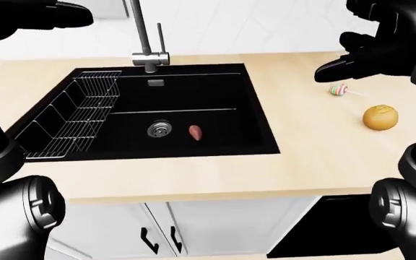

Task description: Turn the sink spout to the right.

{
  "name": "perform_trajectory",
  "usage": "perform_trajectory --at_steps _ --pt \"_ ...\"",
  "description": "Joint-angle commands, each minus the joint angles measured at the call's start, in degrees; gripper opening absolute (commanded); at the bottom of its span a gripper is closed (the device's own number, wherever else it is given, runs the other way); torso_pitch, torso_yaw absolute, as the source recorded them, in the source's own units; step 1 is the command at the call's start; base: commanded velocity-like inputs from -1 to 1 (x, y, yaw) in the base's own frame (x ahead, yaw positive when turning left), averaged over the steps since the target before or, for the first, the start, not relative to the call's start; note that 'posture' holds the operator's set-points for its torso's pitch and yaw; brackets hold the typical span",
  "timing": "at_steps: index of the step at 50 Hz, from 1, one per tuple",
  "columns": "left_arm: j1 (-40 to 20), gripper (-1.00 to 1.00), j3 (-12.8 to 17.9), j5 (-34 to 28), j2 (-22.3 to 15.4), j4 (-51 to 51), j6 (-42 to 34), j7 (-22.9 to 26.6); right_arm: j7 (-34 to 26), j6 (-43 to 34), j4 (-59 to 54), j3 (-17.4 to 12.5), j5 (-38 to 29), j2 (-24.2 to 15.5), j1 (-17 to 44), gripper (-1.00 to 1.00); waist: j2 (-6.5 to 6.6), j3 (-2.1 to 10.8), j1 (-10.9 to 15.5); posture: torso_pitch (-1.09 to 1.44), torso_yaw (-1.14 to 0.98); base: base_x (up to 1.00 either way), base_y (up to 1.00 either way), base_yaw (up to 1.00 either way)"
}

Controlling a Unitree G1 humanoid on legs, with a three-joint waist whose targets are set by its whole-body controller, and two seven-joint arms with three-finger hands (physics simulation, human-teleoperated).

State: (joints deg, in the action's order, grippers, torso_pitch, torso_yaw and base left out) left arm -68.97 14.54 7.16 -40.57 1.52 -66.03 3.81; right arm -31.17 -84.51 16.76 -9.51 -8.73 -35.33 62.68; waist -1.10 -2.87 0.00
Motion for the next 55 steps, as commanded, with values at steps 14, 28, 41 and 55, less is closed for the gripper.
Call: perform_trajectory --at_steps 14,28,41,55 --pt "-3.8 1.00 0.8 -1.1 -2.1 -0.4 1.8 -0.1 -0.7 2.4 0.4 0.4 -0.7 -0.8 3.4 1.00 4.27 1.67 -0.4 0.00 0.00 0.08 0.00 0.00" --pt "-5.0 1.00 2.2 -1.1 -6.3 5.0 4.1 0.8 -1.6 2.2 0.4 0.2 -1.4 -1.1 3.7 1.00 -0.17 1.72 0.4 0.00 0.00 0.08 0.00 0.00" --pt "-4.0 1.00 2.7 -0.5 -9.6 10.7 10.5 0.0 -2.0 2.2 0.5 0.2 -2.0 -0.8 3.6 1.00 4.87 1.73 -0.4 0.00 0.00 0.08 0.00 0.00" --pt "-3.5 1.00 2.1 -0.7 -9.4 13.8 13.2 -0.2 -1.9 2.5 0.8 0.2 -2.1 -0.4 2.9 1.00 -0.53 2.06 0.3 0.00 0.00 0.08 0.00 0.00"
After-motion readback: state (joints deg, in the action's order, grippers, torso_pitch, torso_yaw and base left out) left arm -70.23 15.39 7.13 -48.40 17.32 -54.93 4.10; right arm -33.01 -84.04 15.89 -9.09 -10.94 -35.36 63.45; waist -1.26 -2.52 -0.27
